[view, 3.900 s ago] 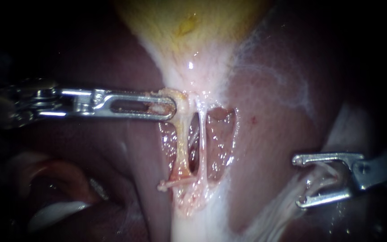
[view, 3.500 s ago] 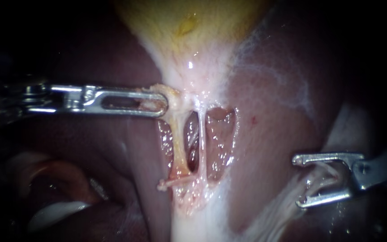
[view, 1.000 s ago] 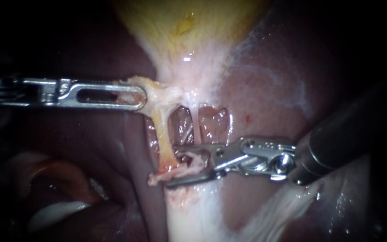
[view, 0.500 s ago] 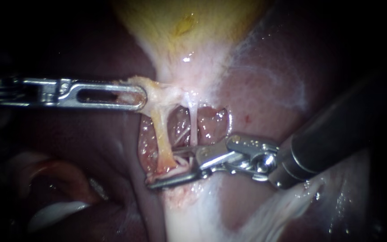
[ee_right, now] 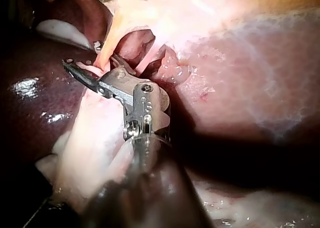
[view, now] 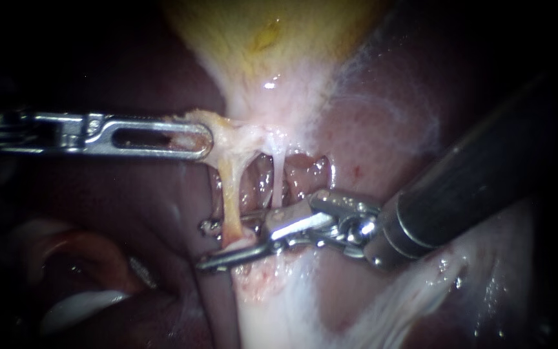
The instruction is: Clipping second clip left tube
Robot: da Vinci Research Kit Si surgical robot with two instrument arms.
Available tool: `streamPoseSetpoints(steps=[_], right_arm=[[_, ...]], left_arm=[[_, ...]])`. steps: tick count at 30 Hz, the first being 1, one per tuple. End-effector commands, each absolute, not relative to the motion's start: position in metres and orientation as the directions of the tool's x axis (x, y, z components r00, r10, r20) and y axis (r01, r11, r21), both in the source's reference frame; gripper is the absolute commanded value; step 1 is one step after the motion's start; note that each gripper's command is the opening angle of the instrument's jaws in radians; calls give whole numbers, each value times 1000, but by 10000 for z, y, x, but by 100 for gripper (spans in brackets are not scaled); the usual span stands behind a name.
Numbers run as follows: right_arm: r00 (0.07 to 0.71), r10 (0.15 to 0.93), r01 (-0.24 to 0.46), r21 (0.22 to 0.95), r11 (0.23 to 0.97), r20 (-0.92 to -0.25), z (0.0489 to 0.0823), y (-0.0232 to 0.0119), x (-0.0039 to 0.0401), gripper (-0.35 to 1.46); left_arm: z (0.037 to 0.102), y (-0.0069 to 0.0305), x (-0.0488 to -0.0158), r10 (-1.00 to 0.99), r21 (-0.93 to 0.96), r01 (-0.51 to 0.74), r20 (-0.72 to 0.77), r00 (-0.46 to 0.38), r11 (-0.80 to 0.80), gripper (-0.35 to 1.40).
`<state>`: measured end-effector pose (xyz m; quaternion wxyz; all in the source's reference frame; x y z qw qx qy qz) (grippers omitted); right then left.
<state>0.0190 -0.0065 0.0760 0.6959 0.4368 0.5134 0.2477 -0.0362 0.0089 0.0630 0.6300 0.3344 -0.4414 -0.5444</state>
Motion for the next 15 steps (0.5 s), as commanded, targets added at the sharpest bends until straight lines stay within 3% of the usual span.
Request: streamPoseSetpoints(steps=[1,4,9,15], right_arm=[[351,795,101,864,493,-494,759,-65,190,33],[351,796,102,865,492,-494,759,-64,188,20],[353,795,108,866,489,-493,758,-61,181,-35],[367,791,124,868,480,-490,758,-67,171,-35]], left_arm=[[630,88,-362,-981,902,391,192,18,184,-35],[630,88,-362,-981,902,391,192,17,183,-35],[630,88,-362,-981,902,391,192,18,184,-35],[630,88,-362,-981,902,391,192,18,184,-35]])
